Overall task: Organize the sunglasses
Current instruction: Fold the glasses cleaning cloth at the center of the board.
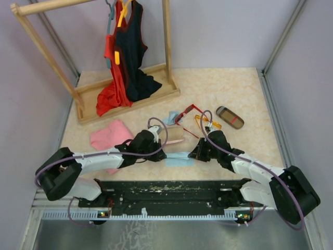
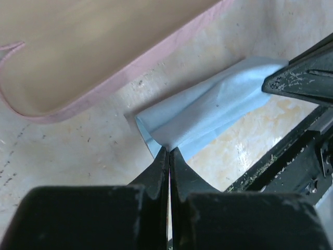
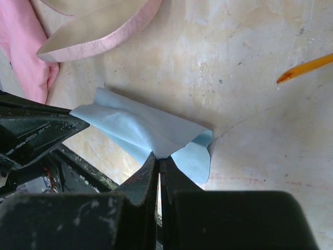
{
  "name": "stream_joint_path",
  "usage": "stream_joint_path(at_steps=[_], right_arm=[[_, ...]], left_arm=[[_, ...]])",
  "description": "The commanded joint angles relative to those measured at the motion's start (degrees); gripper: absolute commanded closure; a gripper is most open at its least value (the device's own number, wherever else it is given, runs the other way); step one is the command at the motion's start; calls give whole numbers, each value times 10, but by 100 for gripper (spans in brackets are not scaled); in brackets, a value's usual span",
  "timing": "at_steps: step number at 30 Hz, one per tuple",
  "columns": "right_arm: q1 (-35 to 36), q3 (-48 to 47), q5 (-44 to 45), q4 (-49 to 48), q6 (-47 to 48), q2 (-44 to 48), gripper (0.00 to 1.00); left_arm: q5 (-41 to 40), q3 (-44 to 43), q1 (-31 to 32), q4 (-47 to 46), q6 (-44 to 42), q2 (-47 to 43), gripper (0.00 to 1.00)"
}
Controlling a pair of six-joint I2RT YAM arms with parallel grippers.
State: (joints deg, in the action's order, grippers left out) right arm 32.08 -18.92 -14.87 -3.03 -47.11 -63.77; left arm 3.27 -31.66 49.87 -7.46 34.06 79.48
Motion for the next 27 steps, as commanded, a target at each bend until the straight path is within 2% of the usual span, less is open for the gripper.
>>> stream_joint_path(at_steps=[1,12,27], right_arm=[[-6,-26,5,36,26,25,100],[-6,-38,4,68,41,11,100],[-6,-33,-20,64,47,-11,100]], left_arm=[[9,13,11,1,10,-17,100],[2,25,29,-7,18,-7,100],[1,35,48,-11,21,10,100]])
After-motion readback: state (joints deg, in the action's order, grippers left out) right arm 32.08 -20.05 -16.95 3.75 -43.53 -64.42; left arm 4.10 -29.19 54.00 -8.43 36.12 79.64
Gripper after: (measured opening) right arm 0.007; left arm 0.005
